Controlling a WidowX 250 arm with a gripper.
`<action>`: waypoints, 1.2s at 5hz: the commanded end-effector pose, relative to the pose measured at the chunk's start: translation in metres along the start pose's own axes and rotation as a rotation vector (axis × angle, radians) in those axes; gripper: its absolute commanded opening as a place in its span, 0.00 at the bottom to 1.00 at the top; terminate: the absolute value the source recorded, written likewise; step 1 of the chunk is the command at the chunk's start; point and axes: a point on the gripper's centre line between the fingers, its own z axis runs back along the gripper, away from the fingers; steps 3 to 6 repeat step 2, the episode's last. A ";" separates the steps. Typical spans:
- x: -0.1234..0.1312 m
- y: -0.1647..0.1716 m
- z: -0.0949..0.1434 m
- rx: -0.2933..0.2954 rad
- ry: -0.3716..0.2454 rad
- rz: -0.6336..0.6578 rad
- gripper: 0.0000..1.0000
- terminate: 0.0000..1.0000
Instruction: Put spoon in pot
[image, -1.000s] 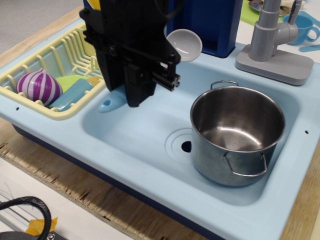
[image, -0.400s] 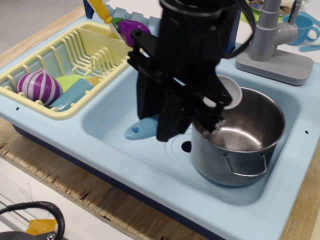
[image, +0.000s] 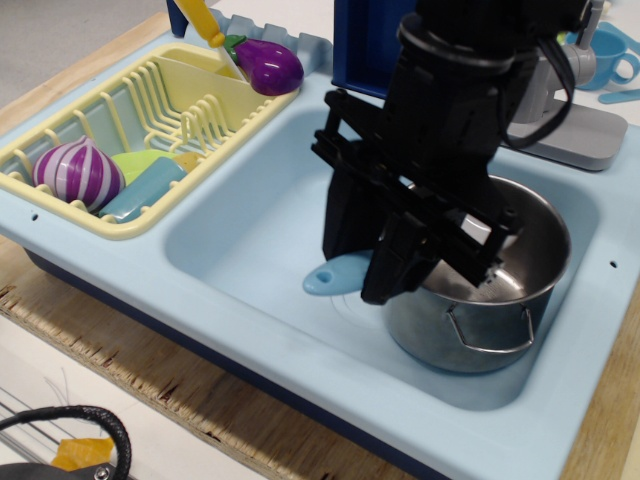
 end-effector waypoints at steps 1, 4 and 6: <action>0.002 0.002 0.009 -0.001 -0.036 0.005 1.00 0.00; 0.002 0.002 0.009 -0.001 -0.036 0.005 1.00 1.00; 0.002 0.002 0.009 -0.001 -0.036 0.005 1.00 1.00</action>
